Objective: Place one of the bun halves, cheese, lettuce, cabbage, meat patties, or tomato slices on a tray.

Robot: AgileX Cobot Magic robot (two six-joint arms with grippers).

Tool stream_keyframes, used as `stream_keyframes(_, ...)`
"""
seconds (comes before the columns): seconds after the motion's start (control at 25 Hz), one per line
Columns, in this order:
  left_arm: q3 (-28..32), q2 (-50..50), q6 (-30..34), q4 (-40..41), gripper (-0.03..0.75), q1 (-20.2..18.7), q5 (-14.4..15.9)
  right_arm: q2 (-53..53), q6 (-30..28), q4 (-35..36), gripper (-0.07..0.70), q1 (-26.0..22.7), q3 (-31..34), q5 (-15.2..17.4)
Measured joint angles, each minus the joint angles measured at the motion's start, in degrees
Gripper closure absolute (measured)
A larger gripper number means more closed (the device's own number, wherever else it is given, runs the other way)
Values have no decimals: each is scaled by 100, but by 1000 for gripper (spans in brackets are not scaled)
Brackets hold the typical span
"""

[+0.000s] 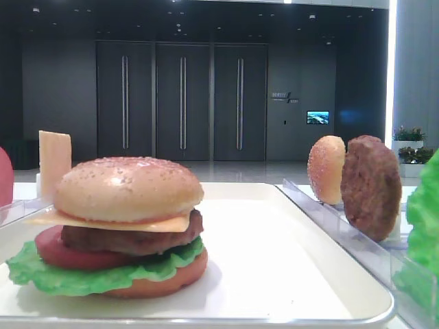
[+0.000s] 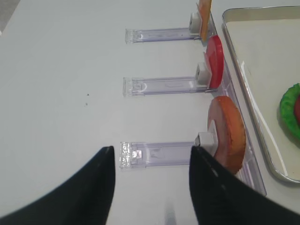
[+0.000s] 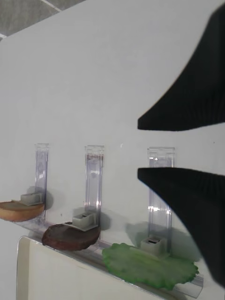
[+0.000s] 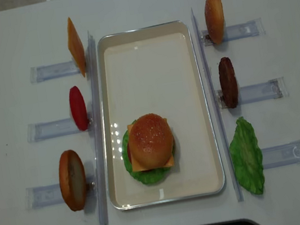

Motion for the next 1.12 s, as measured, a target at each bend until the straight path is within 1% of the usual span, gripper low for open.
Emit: stream_keyframes(1.12, 0, 0, 0, 0, 325, 0, 0, 0, 0, 0, 439, 0, 0, 0)
